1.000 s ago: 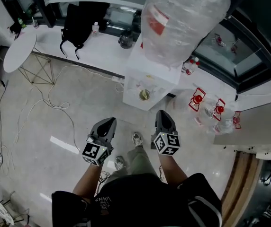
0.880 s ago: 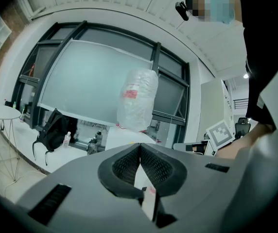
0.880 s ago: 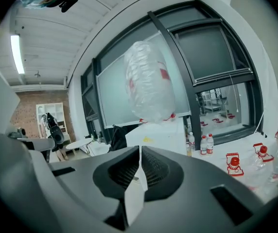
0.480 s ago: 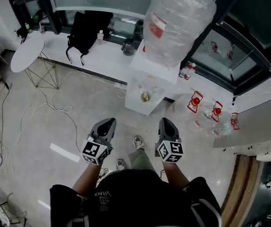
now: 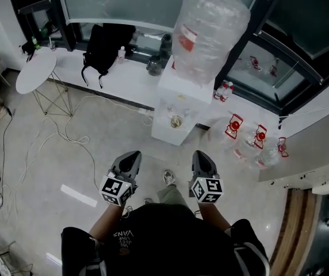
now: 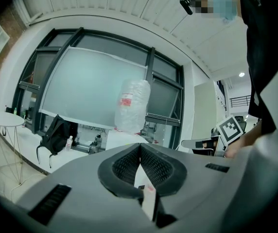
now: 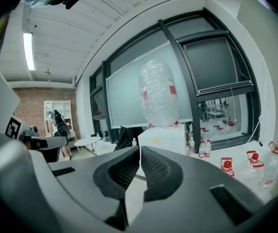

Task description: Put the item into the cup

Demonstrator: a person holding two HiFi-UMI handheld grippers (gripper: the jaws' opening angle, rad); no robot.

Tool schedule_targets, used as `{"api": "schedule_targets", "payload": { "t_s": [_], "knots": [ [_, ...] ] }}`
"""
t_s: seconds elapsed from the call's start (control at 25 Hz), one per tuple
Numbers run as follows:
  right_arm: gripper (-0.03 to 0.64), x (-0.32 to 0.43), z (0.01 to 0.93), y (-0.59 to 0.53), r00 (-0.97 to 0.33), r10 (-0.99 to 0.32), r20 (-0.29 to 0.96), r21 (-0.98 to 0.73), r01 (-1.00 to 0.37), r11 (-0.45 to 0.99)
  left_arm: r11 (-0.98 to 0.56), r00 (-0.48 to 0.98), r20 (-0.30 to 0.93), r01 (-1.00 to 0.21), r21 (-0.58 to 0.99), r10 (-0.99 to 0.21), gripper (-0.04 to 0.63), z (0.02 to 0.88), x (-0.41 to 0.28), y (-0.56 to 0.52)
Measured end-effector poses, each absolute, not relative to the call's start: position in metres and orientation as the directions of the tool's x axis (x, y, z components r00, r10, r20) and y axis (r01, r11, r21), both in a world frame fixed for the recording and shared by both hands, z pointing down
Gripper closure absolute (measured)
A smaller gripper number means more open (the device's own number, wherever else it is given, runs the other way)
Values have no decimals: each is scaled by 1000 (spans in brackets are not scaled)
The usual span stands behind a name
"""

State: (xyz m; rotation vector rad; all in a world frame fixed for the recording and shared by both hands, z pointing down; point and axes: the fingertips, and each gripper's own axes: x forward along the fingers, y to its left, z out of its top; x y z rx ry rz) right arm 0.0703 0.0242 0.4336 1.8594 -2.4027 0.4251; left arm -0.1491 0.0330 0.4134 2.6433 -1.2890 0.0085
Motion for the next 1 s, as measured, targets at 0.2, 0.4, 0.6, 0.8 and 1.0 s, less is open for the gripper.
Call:
{"api": "schedule_targets", "payload": {
  "t_s": [0.2,0.4,0.6,0.8,1.0],
  "knots": [
    [571,67,423,36,-269,-940,211,-155,-958,240,-589,609,96,-789,177,-787,575,410,-158,47],
    [571,65,420,41,-278,-938,206,-154,-956,249,-576,597,106,-798,176,-795,575,413,-164,53],
    [572,63,417,40,-296,-935,196,-158,-950,268,-573,594,106,-801,175,-797,575,414,-161,53],
    [572,60,416,37,-313,-930,192,-159,-945,285,-575,598,111,-798,179,-794,577,417,-156,53],
    [572,60,416,31,-331,-924,194,-158,-940,303,-579,601,111,-795,179,-791,575,417,-149,46]
  ]
}}
